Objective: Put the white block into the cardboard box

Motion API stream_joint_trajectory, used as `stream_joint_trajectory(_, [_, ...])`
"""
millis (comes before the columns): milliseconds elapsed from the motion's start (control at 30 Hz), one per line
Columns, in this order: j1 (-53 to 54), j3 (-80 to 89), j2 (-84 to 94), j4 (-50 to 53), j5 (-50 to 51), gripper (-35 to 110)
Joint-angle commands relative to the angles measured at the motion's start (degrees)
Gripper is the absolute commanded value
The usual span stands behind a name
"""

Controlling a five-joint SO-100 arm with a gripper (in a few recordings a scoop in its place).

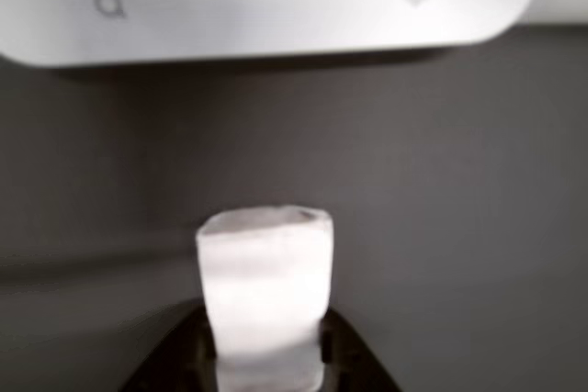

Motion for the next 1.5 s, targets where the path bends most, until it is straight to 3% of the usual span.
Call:
stream_joint_trajectory(0, [0.0, -3.2, 0.4, 1.8, -1.2, 1])
stream_joint_trajectory(700, [1.9, 9.8, 16.9, 3.3, -12.5, -2])
stream_joint_trajectory(1200, [1.8, 9.5, 22.2, 8.9, -17.2, -2])
stream_joint_trajectory(1467, [3.7, 13.8, 28.0, 8.9, -30.1, -2])
